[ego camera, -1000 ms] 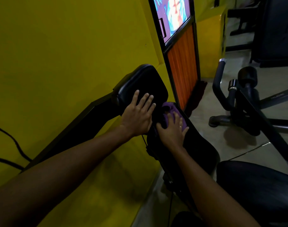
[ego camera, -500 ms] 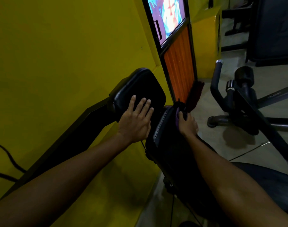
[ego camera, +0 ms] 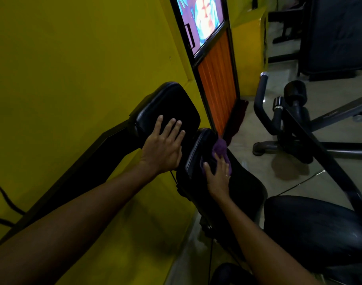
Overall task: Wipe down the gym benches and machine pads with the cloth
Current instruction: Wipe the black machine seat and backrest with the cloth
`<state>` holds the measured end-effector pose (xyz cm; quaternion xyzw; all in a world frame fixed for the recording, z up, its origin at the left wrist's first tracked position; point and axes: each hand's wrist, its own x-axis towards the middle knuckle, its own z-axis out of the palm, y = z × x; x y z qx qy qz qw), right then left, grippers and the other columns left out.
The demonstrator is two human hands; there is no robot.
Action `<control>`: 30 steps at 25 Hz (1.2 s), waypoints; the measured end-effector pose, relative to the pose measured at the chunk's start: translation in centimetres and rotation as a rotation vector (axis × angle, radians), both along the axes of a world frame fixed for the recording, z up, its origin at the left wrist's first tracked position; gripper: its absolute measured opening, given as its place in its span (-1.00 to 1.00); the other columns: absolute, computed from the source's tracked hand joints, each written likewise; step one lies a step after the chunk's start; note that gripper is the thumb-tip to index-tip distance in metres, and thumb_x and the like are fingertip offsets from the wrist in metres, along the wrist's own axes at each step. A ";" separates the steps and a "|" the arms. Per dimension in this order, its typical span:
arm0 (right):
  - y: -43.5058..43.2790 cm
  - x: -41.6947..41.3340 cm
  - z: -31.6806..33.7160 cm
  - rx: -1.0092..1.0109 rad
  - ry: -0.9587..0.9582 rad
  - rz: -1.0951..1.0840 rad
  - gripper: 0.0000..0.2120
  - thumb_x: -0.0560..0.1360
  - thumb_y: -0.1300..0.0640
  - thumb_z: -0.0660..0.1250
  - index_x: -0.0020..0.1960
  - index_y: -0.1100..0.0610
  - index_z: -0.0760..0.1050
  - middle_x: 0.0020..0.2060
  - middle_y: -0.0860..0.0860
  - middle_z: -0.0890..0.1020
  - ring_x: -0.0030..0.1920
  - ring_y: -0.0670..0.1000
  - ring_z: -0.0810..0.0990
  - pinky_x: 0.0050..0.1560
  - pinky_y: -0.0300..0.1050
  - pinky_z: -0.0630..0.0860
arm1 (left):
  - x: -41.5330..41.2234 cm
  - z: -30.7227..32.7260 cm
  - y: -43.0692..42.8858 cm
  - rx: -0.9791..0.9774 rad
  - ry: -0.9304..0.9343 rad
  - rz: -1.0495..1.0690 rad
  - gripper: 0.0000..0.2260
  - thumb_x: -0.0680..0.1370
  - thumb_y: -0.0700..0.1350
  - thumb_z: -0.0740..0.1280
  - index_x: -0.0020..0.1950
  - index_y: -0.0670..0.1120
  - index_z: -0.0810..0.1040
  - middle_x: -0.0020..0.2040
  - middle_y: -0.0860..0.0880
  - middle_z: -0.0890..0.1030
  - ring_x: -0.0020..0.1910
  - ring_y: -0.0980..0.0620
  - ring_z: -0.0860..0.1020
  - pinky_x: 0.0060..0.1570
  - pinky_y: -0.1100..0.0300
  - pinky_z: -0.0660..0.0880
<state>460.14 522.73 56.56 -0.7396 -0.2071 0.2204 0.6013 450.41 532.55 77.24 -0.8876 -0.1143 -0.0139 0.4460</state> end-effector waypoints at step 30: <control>-3.7 -3.9 -1.9 0.013 -0.193 0.271 0.07 0.33 -0.40 0.46 0.56 -0.37 -0.20 0.64 -0.11 -0.20 0.61 -0.03 -0.29 0.61 0.25 -0.07 | -0.1 -0.1 0.2 -0.005 0.005 0.012 -0.44 0.63 0.09 -0.04 0.56 -0.10 0.34 0.58 -0.19 0.27 0.58 -0.20 0.18 0.52 -0.31 -0.02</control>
